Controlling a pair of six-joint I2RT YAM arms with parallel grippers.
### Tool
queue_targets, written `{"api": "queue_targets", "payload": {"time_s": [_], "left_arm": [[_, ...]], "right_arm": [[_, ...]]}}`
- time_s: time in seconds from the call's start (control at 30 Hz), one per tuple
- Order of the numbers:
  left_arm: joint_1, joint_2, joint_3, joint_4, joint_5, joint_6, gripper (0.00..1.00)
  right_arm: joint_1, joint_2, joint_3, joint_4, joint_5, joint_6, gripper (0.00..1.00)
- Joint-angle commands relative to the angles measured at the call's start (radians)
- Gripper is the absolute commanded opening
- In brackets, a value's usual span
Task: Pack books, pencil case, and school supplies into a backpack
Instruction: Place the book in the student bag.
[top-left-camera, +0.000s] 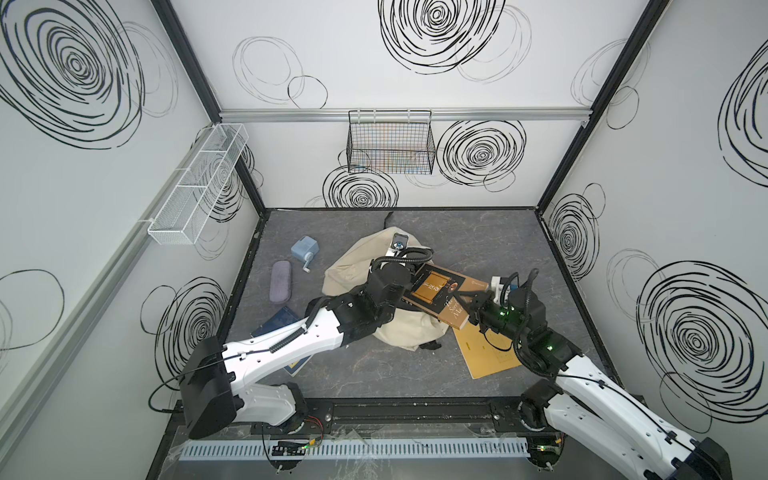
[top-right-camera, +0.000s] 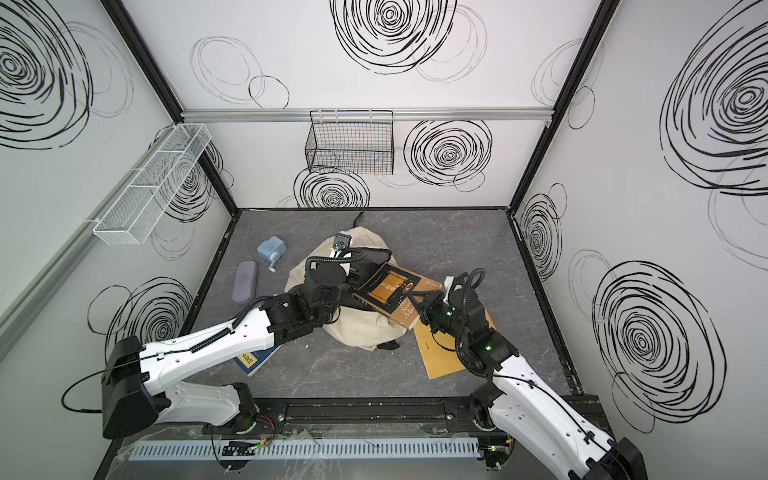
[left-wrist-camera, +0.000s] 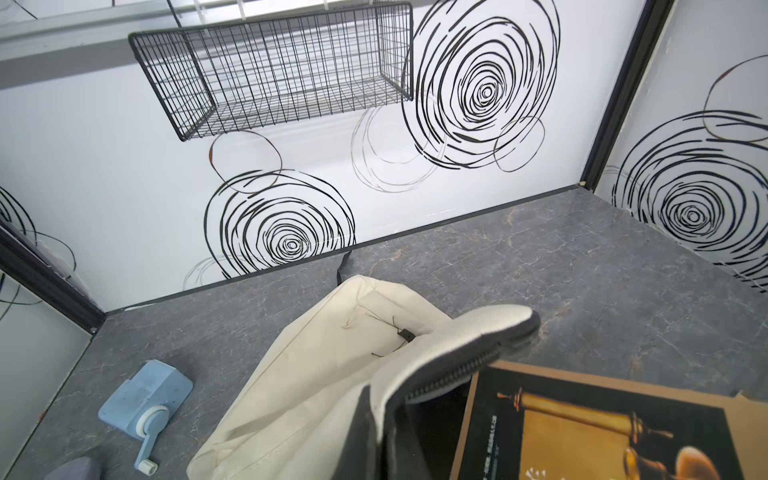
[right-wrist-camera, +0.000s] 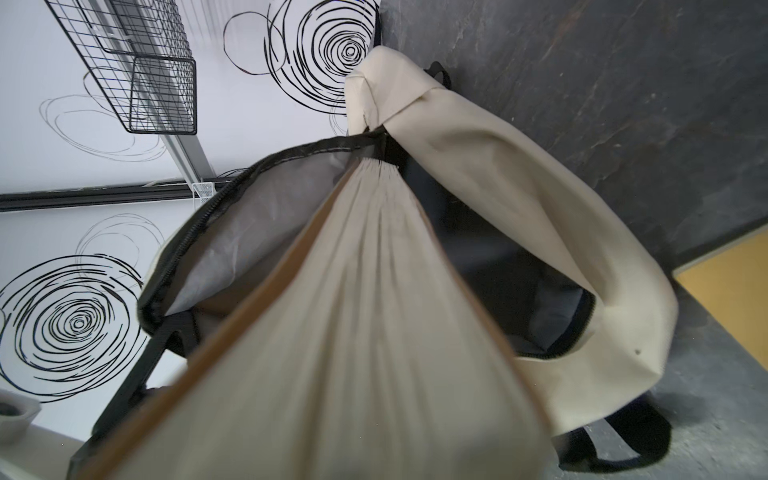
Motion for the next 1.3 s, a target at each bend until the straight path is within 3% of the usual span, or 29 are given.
{"api": "queue_targets", "payload": {"time_s": [0.0,0.37,0.97,1.27], "left_arm": [[-0.021,-0.049,0.002,0.205,-0.074,0.03,0.0],[-0.038,-0.037,0.01,0.209,-0.03,0.01,0.0],[-0.022,-0.08,-0.019,0.164,0.067,-0.099,0.0],[0.001,-0.134,-0.059,0.161,0.11,-0.173,0.0]], "right_arm": [[0.026,-0.008,-0.005,0.119,0.076,0.075,0.0],[0.053,0.046,-0.047,0.271,0.098,0.158,0.0],[0.108,0.449,0.114,0.537,0.152,0.2,0.0],[0.156,0.635,0.155,0.738,0.292,0.225,0.0]]}}
